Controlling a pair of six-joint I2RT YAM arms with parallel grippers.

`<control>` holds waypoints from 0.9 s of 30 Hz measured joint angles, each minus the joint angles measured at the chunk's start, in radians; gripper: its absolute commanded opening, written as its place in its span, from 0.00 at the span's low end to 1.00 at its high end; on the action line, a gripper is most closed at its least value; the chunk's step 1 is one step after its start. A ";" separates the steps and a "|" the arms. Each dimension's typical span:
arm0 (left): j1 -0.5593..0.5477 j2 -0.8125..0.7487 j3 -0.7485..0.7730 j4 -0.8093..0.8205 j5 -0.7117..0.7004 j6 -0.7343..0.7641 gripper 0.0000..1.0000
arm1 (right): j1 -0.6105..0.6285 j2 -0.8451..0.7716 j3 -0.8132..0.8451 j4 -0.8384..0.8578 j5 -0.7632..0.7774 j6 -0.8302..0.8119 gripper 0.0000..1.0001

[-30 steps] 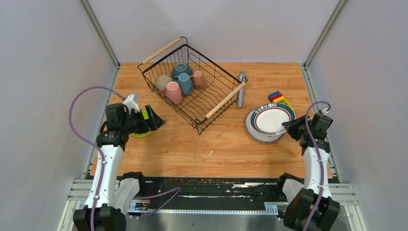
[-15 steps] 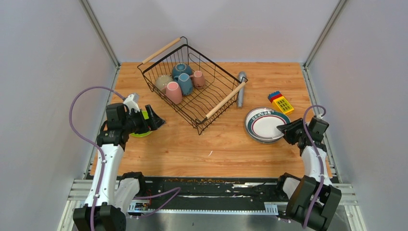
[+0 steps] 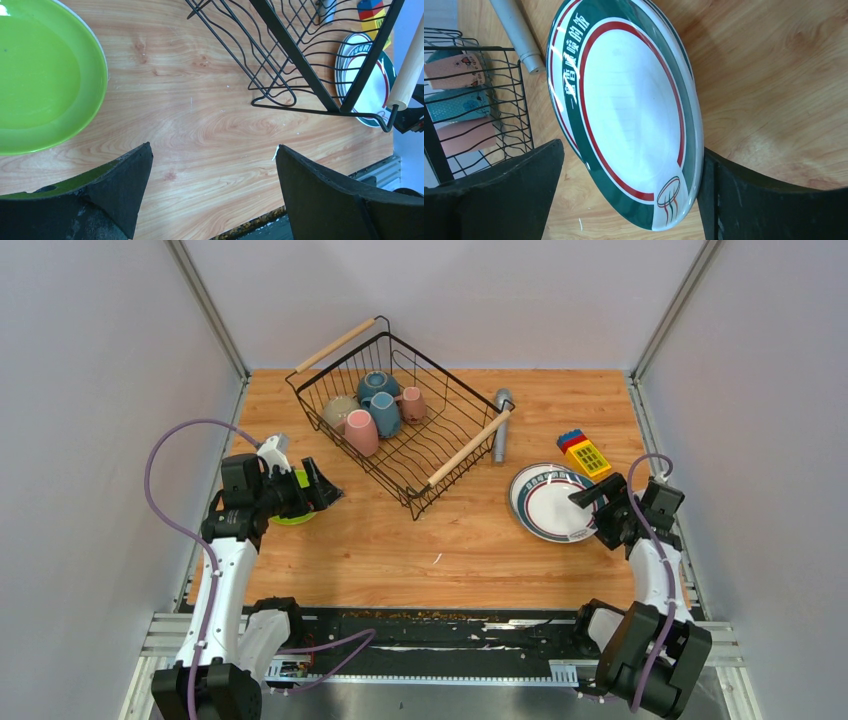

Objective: Unload the mixed dishes from the dish rack
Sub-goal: Place the plate at the center of the board.

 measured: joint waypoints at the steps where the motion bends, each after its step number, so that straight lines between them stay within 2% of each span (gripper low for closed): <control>1: 0.000 0.000 0.000 0.000 -0.001 0.000 1.00 | 0.000 0.000 0.009 -0.011 0.003 -0.012 1.00; 11: 0.000 0.000 0.000 0.000 -0.002 0.000 1.00 | 0.045 0.026 0.057 -0.061 0.045 -0.072 1.00; 27: 0.000 0.000 0.000 0.000 -0.002 0.000 1.00 | 0.257 0.106 0.198 -0.210 0.304 -0.132 1.00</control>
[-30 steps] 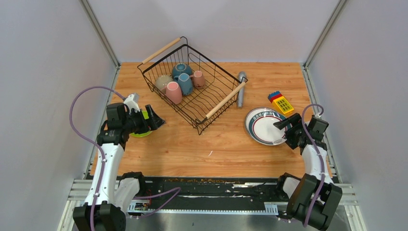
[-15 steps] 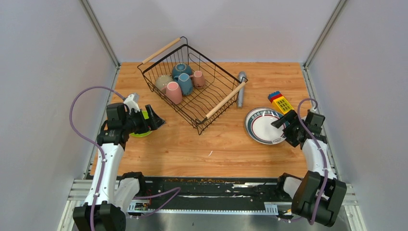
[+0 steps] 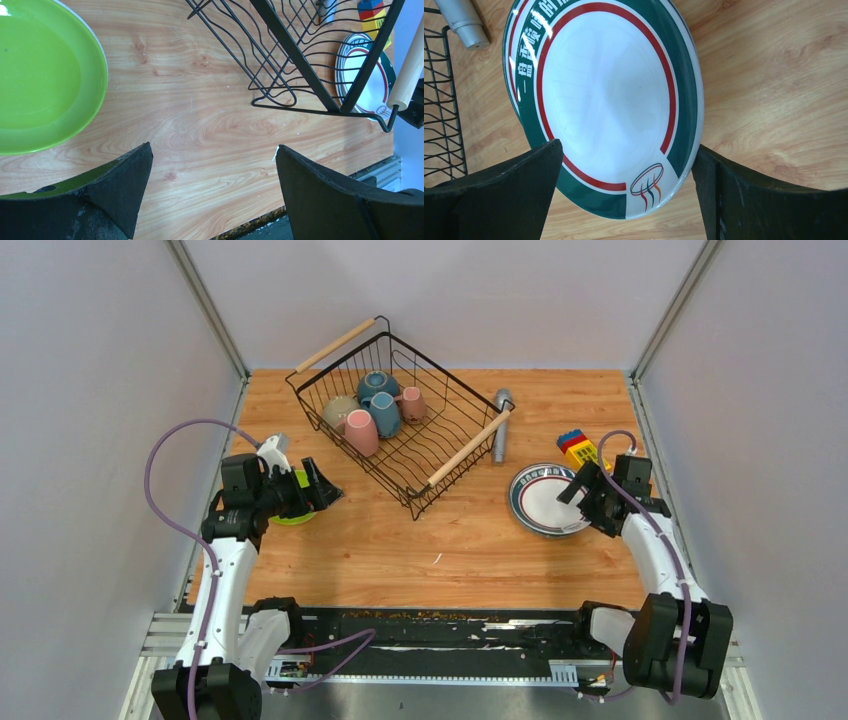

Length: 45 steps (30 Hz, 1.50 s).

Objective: Unload the mixed dishes from the dish rack
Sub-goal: Place the plate at the center of the board.

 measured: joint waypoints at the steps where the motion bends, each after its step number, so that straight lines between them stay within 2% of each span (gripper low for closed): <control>1: 0.000 0.000 0.000 0.000 0.000 0.000 1.00 | 0.010 0.000 0.008 -0.013 0.014 -0.004 1.00; 15: 0.000 -0.011 0.000 0.000 -0.005 0.000 1.00 | 0.072 0.075 0.053 -0.096 0.074 -0.026 1.00; 19: 0.000 -0.023 0.000 0.000 -0.021 0.001 1.00 | 0.080 0.000 0.063 -0.122 0.076 -0.032 1.00; 24: -0.005 -0.020 0.010 -0.022 -0.073 0.006 1.00 | 0.080 -0.171 0.113 -0.130 0.066 -0.050 1.00; 28: -0.043 0.021 0.101 -0.068 -0.140 0.020 1.00 | 0.080 -0.294 0.132 -0.127 0.050 -0.069 1.00; 33: -0.154 0.106 0.265 -0.088 -0.240 0.045 1.00 | 0.084 -0.412 0.132 -0.129 0.021 -0.093 1.00; 38: -0.244 0.262 0.415 -0.099 -0.315 0.085 1.00 | 0.119 -0.522 0.132 -0.130 0.011 -0.132 1.00; 45: -0.291 0.522 0.640 -0.158 -0.376 0.155 1.00 | 0.212 -0.715 0.132 -0.123 0.084 -0.235 1.00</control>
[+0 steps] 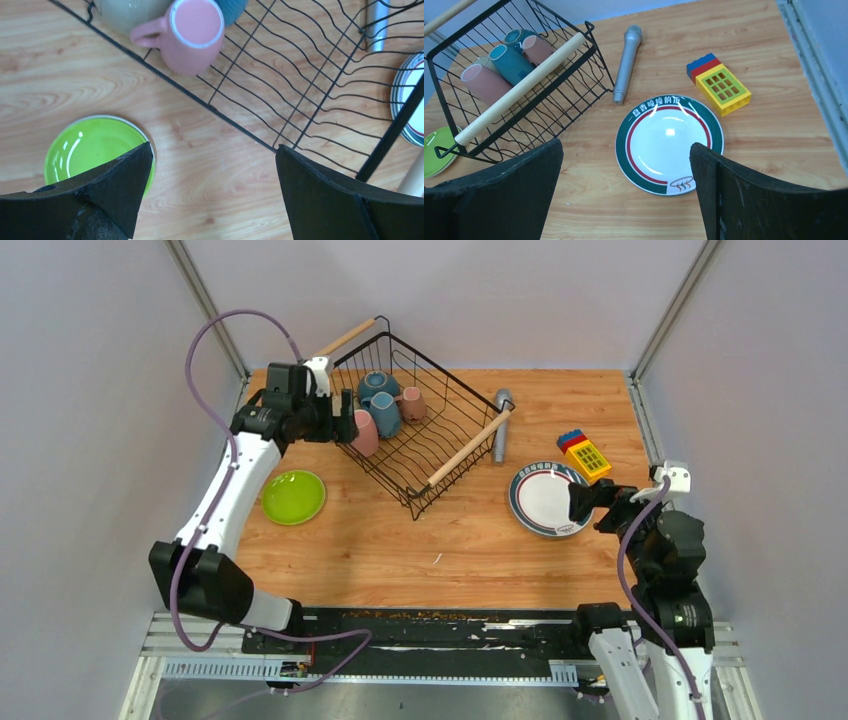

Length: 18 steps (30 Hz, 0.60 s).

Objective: Unload the mixed dishes from the dish rack
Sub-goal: Place the plate at the center of the board, then pick up the cup from the dish rack.

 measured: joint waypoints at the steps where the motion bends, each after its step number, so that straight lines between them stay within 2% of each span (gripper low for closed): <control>1: -0.004 0.033 0.035 -0.004 -0.006 0.012 1.00 | 0.021 -0.021 -0.003 0.005 0.019 -0.016 1.00; 10: -0.011 0.270 0.262 -0.069 -0.053 0.119 1.00 | 0.096 -0.182 -0.139 0.036 0.143 -0.094 1.00; 18: -0.011 0.443 0.414 -0.118 -0.073 0.176 1.00 | 0.097 -0.216 -0.168 0.085 0.187 -0.101 1.00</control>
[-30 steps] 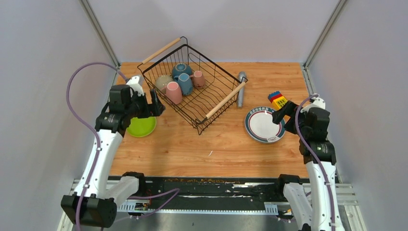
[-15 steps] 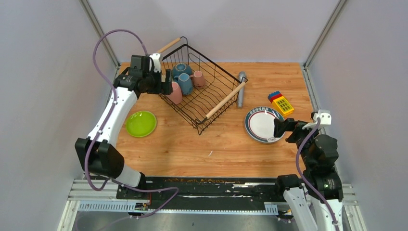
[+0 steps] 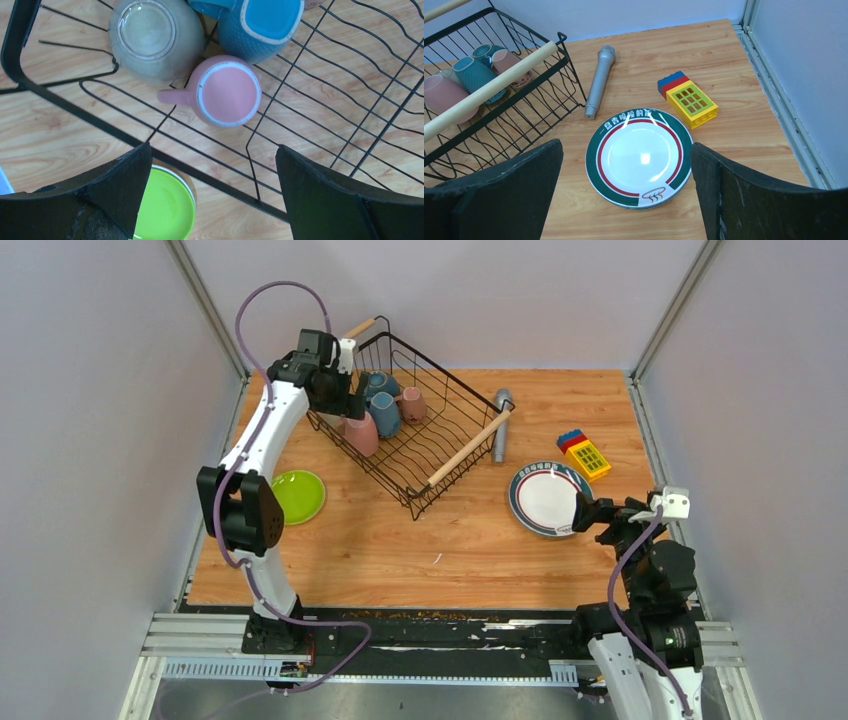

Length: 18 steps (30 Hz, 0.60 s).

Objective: Unload the mixed dishes from the dish rack
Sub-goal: Pick up the cup from the dish rack.

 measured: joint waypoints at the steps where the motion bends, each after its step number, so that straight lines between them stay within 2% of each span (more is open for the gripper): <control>1: 0.000 0.019 0.018 -0.003 0.002 0.009 1.00 | 0.000 -0.011 -0.011 0.012 0.000 -0.001 1.00; 12: 0.000 0.177 0.064 -0.003 0.064 0.204 1.00 | 0.000 -0.105 -0.045 0.047 0.005 -0.019 1.00; 18: 0.000 0.200 0.064 0.016 0.134 0.319 1.00 | 0.001 -0.105 -0.051 0.054 -0.006 -0.020 0.99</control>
